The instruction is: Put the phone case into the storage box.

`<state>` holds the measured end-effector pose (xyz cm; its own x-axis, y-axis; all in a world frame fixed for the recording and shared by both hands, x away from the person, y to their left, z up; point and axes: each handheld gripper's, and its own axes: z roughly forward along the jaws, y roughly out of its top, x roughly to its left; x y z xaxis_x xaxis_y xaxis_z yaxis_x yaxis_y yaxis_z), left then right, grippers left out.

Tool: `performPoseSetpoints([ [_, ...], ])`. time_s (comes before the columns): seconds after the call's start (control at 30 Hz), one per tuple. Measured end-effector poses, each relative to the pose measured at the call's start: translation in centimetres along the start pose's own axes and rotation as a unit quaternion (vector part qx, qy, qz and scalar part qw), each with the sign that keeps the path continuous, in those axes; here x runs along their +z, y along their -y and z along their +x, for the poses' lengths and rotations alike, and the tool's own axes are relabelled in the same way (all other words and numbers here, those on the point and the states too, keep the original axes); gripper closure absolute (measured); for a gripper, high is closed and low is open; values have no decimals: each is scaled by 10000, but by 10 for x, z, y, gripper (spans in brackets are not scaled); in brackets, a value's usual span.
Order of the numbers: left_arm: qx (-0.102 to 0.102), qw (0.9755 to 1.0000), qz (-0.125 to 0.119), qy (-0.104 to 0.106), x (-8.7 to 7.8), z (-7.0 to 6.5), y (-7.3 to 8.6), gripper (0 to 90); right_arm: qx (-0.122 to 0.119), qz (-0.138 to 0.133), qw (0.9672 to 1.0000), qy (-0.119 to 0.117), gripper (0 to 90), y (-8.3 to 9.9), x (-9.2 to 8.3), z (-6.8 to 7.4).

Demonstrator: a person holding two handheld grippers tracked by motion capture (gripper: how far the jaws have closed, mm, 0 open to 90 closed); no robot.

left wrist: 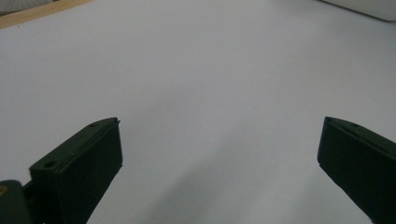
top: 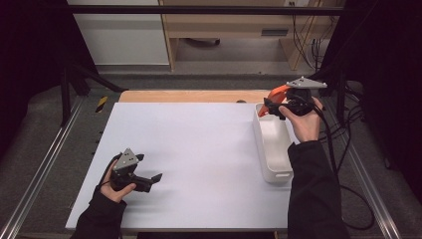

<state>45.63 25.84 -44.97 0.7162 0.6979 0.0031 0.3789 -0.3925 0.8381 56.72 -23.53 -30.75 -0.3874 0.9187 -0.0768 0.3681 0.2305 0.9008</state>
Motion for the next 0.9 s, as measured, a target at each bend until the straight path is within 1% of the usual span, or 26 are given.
performPoseSetpoints([
  [0.07,-3,10000,0,4,0,0,0,0,86,-2,10000,50,156,0,3,-2],
  [0.3,8,10000,25,22,1,0,0,0,222,53,9995,234,156,-1,14,-6],
  [0.43,20,10000,39,23,2,0,0,0,311,204,9986,388,155,-1,20,-8],
  [0.57,34,10000,55,25,2,-1,1,0,365,324,9976,483,154,0,27,-8],
  [0.73,43,10000,63,31,2,-1,1,0,430,396,9968,543,153,1,35,-7],
  [0.9,52,10000,71,38,3,-1,1,0,503,471,9954,669,153,2,43,-7],
])
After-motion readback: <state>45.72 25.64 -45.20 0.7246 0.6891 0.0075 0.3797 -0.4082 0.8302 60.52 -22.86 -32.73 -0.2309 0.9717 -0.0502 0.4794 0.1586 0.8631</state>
